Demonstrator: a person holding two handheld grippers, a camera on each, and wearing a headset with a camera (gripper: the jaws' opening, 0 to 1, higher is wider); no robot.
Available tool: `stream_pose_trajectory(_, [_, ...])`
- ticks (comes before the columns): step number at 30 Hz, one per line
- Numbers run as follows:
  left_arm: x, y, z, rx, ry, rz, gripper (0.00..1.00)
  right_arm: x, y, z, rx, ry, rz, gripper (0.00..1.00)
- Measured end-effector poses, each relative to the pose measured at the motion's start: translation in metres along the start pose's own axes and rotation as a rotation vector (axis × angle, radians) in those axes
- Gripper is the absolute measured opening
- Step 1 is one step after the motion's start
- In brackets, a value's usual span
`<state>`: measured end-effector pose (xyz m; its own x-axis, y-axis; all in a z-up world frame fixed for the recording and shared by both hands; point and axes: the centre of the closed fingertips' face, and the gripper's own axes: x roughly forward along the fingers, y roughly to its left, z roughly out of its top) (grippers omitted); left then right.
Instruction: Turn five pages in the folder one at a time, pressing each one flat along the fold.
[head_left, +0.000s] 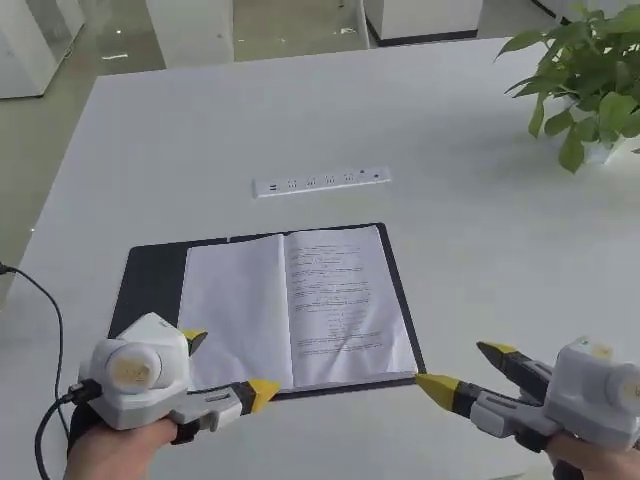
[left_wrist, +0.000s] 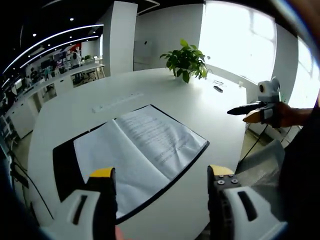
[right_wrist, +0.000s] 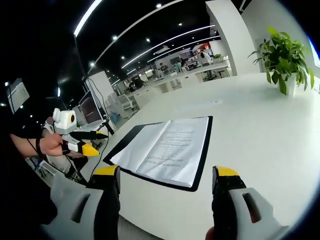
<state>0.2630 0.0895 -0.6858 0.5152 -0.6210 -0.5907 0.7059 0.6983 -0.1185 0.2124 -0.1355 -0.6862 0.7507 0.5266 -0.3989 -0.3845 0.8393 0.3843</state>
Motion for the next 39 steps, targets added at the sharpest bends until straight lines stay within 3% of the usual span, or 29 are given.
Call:
stream_pose_trajectory(4, [0.015, -0.009, 0.010, 0.012, 0.011, -0.033, 0.78, -0.003, -0.003, -0.004, 0.003, 0.007, -0.002, 0.74])
stream_pose_trajectory(7, [0.026, -0.020, 0.022, 0.067, 0.015, -0.076, 0.78, -0.004, -0.006, -0.007, 0.011, 0.008, -0.006, 0.74])
stream_pose_trajectory(13, [0.055, -0.033, 0.029, 0.101, 0.053, -0.132, 0.77, -0.004, -0.008, -0.009, 0.021, 0.012, -0.013, 0.74])
stream_pose_trajectory(21, [0.102, -0.060, 0.040, 0.133, 0.069, -0.192, 0.77, -0.005, -0.008, -0.014, 0.020, 0.041, -0.015, 0.73])
stream_pose_trajectory(24, [0.119, -0.071, 0.035, 0.159, 0.095, -0.224, 0.73, -0.005, -0.008, -0.015, 0.025, 0.047, -0.012, 0.73])
stream_pose_trajectory(29, [0.149, -0.083, 0.018, 0.235, 0.165, -0.242, 0.73, -0.002, -0.008, -0.020, 0.016, 0.071, -0.004, 0.72])
stream_pose_trajectory(39, [0.200, -0.085, 0.008, 0.194, 0.191, -0.179, 0.72, 0.004, -0.007, -0.019, 0.021, 0.090, 0.026, 0.71])
